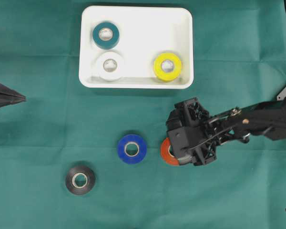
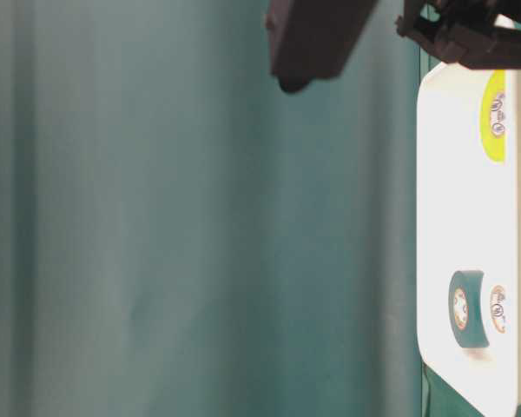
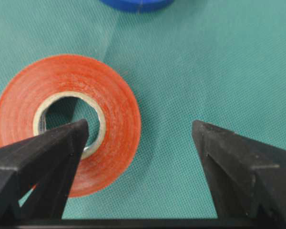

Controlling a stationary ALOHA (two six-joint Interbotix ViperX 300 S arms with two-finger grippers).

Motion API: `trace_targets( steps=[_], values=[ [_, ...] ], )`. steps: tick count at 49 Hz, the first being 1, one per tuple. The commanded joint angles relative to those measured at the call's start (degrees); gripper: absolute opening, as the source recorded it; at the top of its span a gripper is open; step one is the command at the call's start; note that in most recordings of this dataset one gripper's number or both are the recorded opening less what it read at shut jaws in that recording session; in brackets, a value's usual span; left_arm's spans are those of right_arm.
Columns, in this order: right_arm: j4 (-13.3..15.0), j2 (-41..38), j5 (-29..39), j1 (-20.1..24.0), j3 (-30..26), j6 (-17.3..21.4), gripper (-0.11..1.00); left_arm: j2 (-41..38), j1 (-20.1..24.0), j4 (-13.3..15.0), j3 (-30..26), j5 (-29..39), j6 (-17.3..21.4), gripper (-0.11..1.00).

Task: Put the tape into the white case with the right arm.
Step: 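Move the right gripper down onto the orange-red tape and grasp it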

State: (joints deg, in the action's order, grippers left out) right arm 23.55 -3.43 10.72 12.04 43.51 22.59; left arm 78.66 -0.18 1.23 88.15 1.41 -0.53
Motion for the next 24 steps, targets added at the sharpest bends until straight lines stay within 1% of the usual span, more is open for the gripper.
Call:
trace_targets(
  steps=[1, 7, 24],
  values=[
    [0.18, -0.09, 2.72, 0.70, -2.46, 0.00, 0.67, -0.44, -0.09, 0.09, -0.70, -0.62, 0.00, 0.00],
    [0.09, -0.88, 4.22, 0.88, -3.60, 0.09, 0.67, -0.44, -0.09, 0.09, -0.70, -0.62, 0.00, 0.00],
    [0.09, -2.20, 4.04, 0.97, -3.78, 0.35, 0.66, -0.44, -0.09, 0.09, -0.62, -0.62, 0.00, 0.00]
  ],
)
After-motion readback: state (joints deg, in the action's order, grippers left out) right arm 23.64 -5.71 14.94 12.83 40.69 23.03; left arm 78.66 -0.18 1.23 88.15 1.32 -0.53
